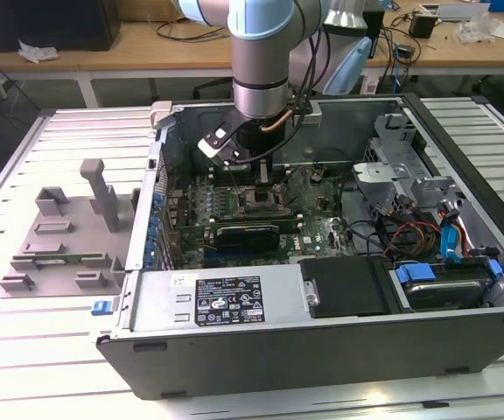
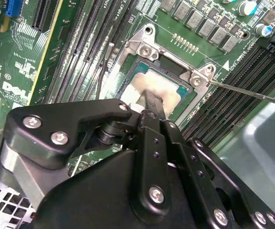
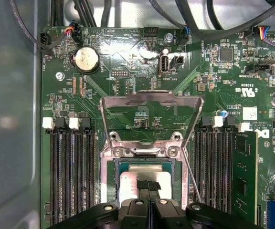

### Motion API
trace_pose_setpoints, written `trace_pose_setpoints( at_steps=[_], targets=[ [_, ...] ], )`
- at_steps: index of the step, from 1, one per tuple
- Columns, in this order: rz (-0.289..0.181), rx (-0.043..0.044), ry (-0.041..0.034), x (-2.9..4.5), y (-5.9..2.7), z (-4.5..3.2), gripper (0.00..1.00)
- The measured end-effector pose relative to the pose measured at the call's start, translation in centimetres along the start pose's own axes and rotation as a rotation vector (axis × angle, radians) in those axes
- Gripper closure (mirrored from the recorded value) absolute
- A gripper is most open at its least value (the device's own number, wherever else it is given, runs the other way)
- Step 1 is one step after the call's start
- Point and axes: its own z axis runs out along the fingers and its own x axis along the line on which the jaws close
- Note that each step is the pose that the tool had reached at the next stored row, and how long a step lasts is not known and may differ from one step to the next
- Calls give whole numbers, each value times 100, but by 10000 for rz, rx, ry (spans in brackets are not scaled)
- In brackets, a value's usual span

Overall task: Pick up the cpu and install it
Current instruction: 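Place the cpu into insertion slot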

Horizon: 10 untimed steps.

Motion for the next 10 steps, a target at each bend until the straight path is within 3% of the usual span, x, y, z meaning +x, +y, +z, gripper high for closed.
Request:
trace_pose_setpoints(
  at_steps=[6, 10],
  targets=[
    [1, -15, 16, 3, 3, -21, 89],
    [-1, -4, -24, -6, 7, -258, 89]
  ],
)
